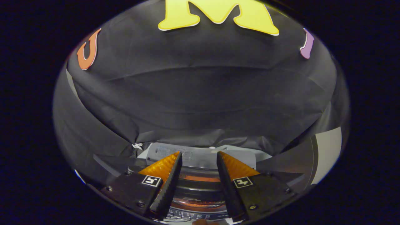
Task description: Put the clothes into the washing machine and then close the washing machine lid.
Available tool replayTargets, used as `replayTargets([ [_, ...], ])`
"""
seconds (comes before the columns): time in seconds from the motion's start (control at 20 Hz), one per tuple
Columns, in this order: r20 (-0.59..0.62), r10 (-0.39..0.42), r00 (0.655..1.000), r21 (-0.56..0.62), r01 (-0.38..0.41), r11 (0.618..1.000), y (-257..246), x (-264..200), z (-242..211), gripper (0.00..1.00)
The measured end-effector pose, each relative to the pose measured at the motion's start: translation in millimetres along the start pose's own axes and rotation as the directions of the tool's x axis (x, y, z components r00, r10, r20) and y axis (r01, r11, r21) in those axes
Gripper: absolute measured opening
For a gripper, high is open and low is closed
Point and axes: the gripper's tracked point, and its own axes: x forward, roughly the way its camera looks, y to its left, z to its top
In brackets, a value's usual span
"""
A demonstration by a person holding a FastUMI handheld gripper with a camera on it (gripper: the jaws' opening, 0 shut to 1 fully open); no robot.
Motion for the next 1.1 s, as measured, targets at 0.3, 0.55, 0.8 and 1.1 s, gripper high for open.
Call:
replayTargets([
  [0.3, -0.012, 0.001, 1.0, 0.004, -0.001, 1.0, 3, -9, -25, 0.7],
  [0.55, -0.031, 0.017, 0.999, 0.008, -0.017, 1.0, 8, -11, -48, 0.69],
  [0.8, -0.059, 0.023, 0.998, 0.047, -0.021, 0.999, 11, -17, -89, 0.69],
  [1.1, -0.088, 0.025, 0.996, 0.038, -0.022, 0.999, 9, -21, -130, 0.67],
])
